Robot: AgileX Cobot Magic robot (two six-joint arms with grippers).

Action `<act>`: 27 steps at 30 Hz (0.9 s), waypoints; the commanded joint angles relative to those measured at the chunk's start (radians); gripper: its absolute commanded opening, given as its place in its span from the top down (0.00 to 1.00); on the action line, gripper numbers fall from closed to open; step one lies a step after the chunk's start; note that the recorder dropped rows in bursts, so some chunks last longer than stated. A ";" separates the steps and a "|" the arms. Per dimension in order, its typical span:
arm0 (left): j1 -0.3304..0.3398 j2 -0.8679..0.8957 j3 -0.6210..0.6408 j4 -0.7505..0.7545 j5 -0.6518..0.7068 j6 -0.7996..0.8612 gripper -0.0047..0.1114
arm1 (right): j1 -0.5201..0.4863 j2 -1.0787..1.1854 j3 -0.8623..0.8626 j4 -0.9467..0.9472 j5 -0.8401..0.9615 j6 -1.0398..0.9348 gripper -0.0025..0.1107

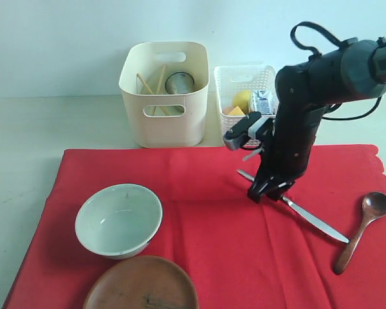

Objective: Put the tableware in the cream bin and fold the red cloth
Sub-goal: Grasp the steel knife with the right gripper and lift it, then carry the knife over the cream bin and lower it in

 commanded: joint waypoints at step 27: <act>-0.005 -0.006 0.003 0.001 -0.013 -0.001 0.96 | -0.005 -0.280 -0.107 1.412 -0.336 -1.016 0.98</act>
